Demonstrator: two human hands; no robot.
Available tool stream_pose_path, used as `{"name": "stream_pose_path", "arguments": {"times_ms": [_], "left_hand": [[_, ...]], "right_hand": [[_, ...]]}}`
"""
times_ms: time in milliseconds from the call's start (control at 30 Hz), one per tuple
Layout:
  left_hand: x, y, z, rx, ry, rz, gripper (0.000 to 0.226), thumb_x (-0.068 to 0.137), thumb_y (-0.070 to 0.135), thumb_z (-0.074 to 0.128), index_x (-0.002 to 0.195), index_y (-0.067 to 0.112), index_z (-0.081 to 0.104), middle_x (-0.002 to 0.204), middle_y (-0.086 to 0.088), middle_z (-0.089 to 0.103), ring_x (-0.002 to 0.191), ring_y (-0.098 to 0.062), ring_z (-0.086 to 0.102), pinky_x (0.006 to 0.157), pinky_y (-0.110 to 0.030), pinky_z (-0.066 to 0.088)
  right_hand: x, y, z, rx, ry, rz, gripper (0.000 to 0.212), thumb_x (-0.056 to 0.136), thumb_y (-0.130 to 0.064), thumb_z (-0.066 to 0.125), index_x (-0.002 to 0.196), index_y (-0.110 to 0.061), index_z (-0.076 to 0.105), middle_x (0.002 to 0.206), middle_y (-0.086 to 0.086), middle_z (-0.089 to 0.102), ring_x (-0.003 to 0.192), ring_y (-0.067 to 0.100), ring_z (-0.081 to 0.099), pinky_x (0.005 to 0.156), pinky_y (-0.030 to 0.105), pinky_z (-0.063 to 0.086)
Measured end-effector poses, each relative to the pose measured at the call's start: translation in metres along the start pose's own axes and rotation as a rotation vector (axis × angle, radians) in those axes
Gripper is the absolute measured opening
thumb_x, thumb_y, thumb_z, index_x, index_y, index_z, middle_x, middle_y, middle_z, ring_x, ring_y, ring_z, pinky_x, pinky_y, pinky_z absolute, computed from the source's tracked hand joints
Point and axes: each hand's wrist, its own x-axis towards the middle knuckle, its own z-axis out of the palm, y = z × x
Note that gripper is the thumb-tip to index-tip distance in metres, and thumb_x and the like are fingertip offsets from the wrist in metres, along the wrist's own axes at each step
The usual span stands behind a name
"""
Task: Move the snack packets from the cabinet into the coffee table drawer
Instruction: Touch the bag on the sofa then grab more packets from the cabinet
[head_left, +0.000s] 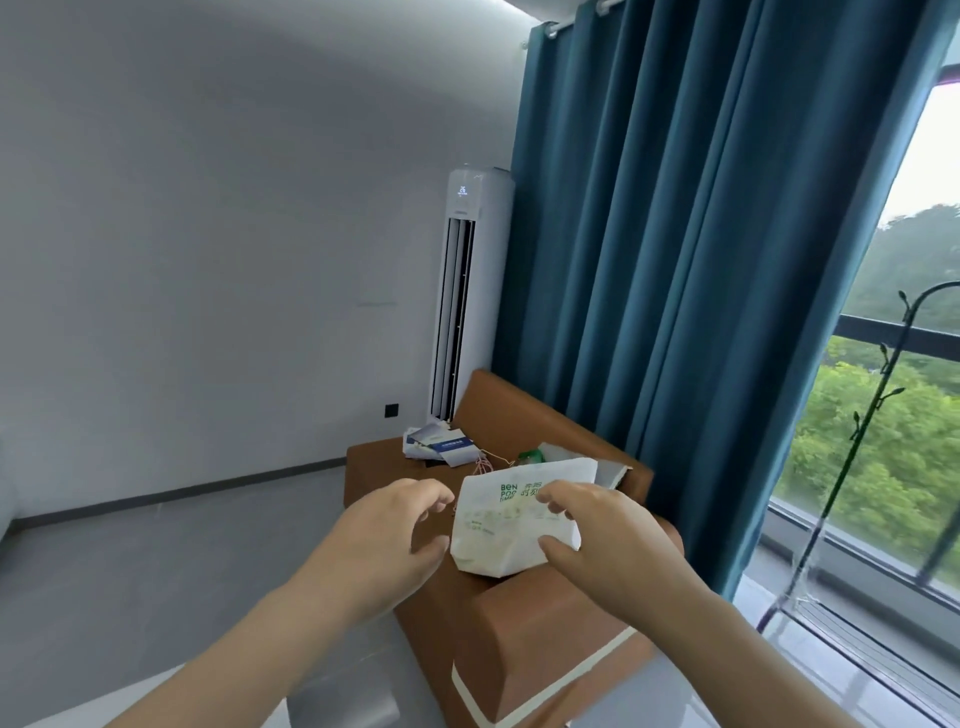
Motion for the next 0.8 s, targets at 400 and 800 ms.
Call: {"name": "stream_pose_path", "arguments": {"times_ms": [400, 800], "left_hand": [[0.174, -0.044, 0.066, -0.013, -0.007, -0.06, 0.033, 0.087, 0.028, 0.062, 0.119, 0.03, 0.056, 0.114, 0.018, 0.058, 0.102, 0.0, 0.056, 0.092, -0.026, 0.048], [0.312, -0.136, 0.078, 0.057, 0.091, -0.201, 0.031, 0.088, 0.029, 0.06, 0.118, 0.032, 0.054, 0.113, 0.022, 0.055, 0.103, 0.004, 0.053, 0.088, -0.017, 0.044]], "right_hand": [[0.164, 0.11, 0.041, 0.018, -0.017, -0.059, 0.036, 0.09, -0.034, 0.053, 0.125, -0.032, 0.051, 0.121, -0.015, 0.057, 0.109, 0.004, 0.052, 0.08, 0.018, 0.041], [0.373, 0.135, 0.094, 0.077, -0.017, -0.235, 0.032, 0.089, -0.036, 0.054, 0.121, -0.034, 0.053, 0.112, -0.014, 0.063, 0.094, 0.008, 0.059, 0.067, 0.015, 0.05]]}}
